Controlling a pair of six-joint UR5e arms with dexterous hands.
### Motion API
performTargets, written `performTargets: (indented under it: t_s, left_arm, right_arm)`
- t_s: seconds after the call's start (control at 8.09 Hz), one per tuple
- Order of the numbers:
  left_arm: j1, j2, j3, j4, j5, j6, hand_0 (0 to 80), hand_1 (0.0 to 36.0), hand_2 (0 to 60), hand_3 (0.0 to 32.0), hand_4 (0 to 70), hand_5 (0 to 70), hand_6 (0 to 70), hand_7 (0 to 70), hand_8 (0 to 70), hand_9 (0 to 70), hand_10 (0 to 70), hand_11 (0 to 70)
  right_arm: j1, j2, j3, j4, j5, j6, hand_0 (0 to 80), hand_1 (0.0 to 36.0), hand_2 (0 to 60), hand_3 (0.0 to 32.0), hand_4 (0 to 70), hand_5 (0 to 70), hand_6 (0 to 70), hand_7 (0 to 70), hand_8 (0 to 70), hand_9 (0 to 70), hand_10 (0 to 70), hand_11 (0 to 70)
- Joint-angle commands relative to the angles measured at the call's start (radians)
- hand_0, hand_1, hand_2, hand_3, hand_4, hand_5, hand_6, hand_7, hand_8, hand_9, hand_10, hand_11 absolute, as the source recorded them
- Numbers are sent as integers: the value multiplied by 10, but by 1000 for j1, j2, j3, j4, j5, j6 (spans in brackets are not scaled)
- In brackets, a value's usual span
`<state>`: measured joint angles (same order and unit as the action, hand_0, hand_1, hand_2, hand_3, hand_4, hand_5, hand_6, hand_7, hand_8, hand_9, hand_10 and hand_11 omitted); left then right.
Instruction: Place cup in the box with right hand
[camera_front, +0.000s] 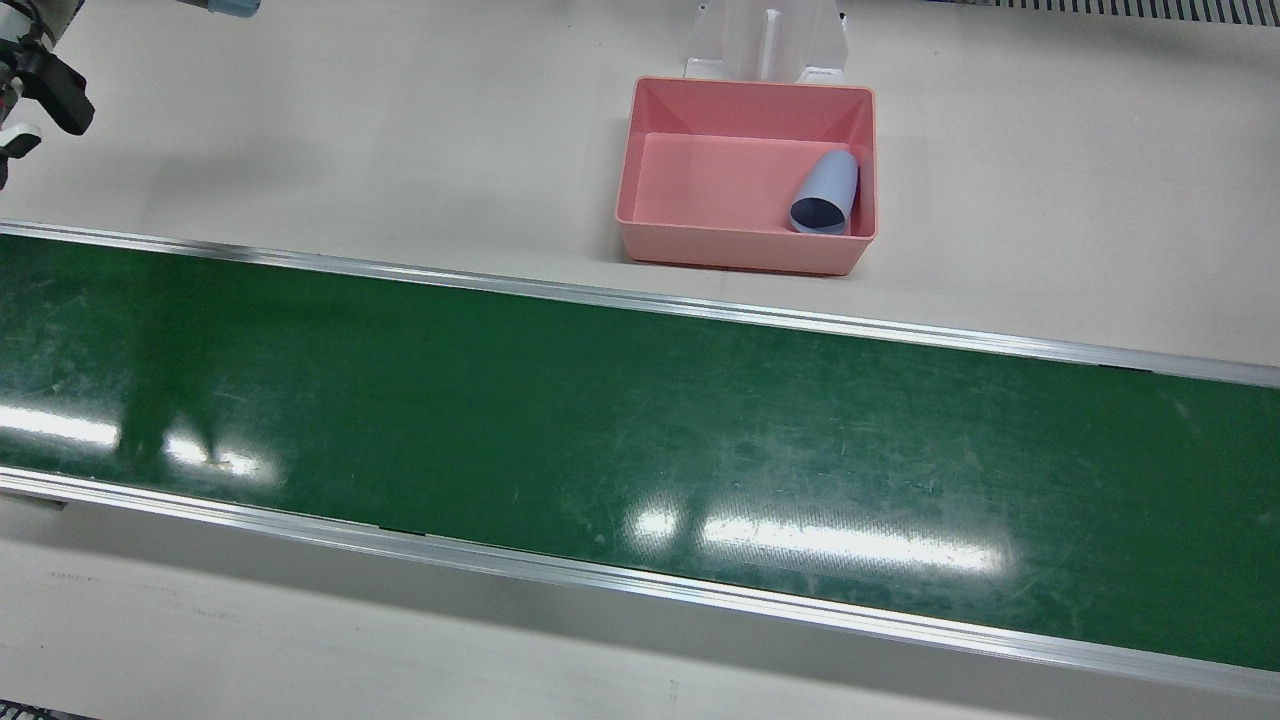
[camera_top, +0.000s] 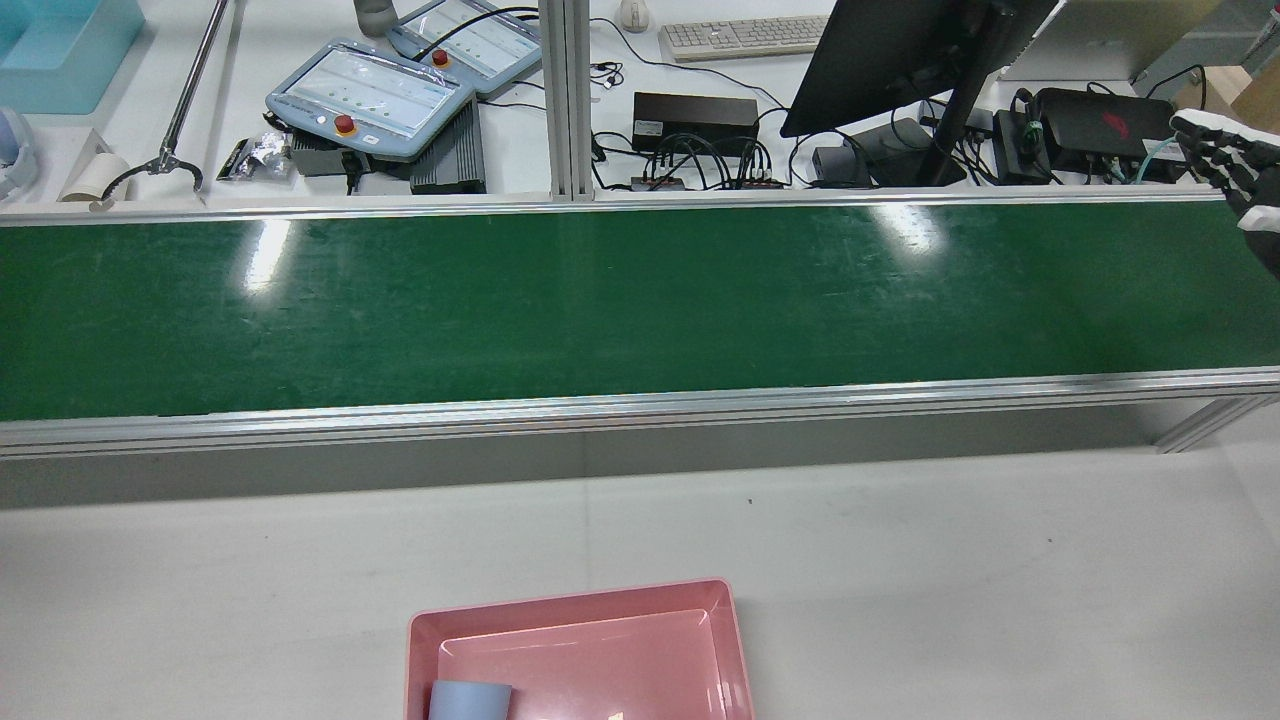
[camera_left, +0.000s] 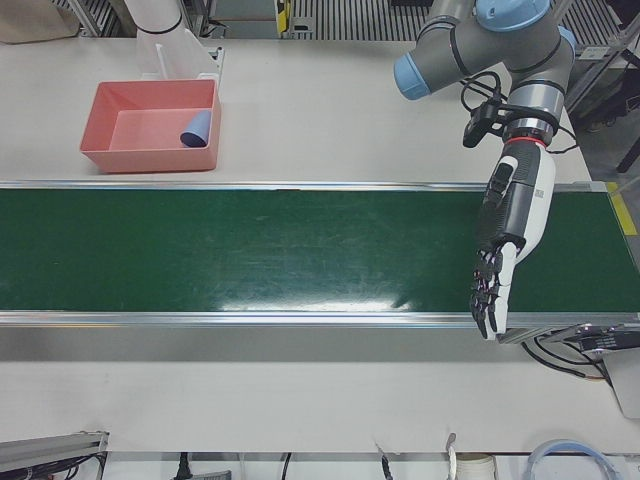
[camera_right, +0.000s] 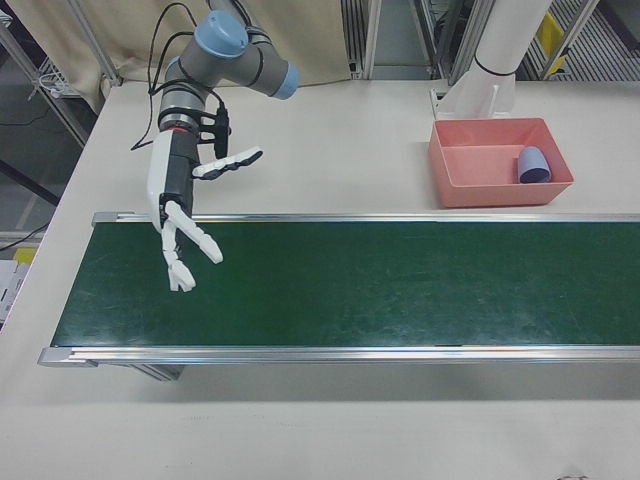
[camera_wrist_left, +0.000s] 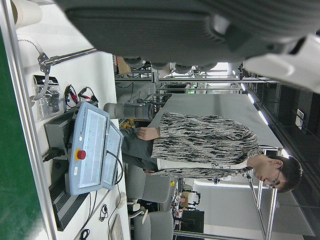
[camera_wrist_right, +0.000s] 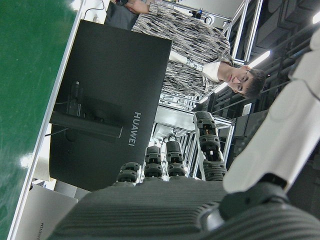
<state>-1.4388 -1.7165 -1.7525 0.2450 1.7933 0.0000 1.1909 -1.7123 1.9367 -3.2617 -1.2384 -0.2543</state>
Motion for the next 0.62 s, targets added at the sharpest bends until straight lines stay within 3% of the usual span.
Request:
performTargets:
  t_s: [0.0, 0.12, 0.25, 0.37, 0.49]
  left_arm:
    - [0, 0, 1, 0, 0, 0, 0, 0, 0, 0, 0, 0, 0, 0, 0, 0, 0, 0]
    - [0, 0, -1, 0, 0, 0, 0, 0, 0, 0, 0, 0, 0, 0, 0, 0, 0, 0]
    - [0, 0, 1, 0, 0, 0, 0, 0, 0, 0, 0, 0, 0, 0, 0, 0, 0, 0]
    - [0, 0, 1, 0, 0, 0, 0, 0, 0, 0, 0, 0, 0, 0, 0, 0, 0, 0]
    - [0, 0, 1, 0, 0, 2, 0, 0, 0, 0, 0, 0, 0, 0, 0, 0, 0, 0]
  right_arm:
    - [128, -50, -116, 186, -99, 46, 436, 32, 43, 10, 85, 33, 59, 247, 82, 174, 45, 75]
    - [159, -71, -114, 186, -113, 47, 411, 61, 114, 4, 71, 32, 65, 276, 88, 186, 42, 69]
    - [176, -96, -114, 186, -121, 47, 422, 44, 67, 20, 51, 35, 63, 262, 90, 187, 42, 70]
    - [185, -98, -114, 186, -124, 47, 408, 63, 112, 20, 37, 35, 62, 262, 90, 187, 38, 64]
    - [193, -98, -114, 186, -125, 46, 441, 43, 44, 22, 51, 36, 59, 251, 82, 173, 28, 51]
